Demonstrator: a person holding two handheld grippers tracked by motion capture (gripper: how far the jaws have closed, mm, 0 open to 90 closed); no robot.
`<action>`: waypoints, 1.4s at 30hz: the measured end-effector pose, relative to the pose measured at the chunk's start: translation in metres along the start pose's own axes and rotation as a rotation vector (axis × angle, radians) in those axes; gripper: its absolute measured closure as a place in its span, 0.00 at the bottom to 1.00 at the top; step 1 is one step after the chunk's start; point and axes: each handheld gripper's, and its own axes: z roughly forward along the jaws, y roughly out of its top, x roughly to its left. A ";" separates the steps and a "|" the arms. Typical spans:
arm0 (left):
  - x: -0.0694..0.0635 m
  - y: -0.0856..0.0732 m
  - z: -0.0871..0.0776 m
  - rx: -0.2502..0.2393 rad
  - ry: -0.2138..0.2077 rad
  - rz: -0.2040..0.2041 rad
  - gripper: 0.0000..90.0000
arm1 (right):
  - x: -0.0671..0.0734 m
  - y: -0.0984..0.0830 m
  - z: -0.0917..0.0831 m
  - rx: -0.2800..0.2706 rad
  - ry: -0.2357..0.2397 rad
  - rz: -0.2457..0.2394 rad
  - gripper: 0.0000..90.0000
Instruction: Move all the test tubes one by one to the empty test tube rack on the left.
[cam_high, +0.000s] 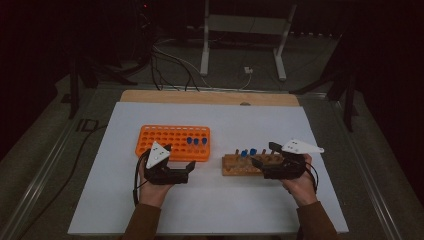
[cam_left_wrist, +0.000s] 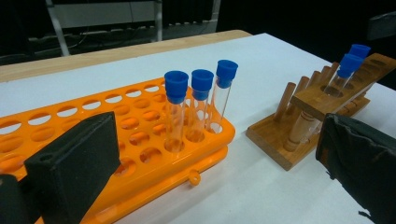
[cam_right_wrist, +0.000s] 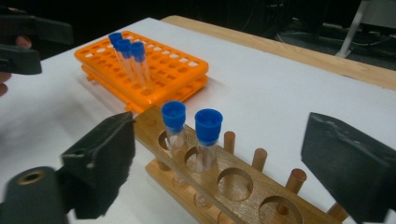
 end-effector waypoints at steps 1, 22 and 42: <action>0.000 0.000 0.000 -0.002 -0.005 -0.001 0.00 | -0.001 0.000 0.002 0.004 0.003 0.001 0.15; -0.003 -0.001 0.001 0.006 -0.008 -0.002 0.00 | 0.000 -0.006 0.028 0.093 0.035 -0.056 0.80; -0.004 -0.002 0.003 0.013 -0.013 -0.001 0.00 | 0.006 -0.009 0.035 0.092 0.031 -0.075 0.85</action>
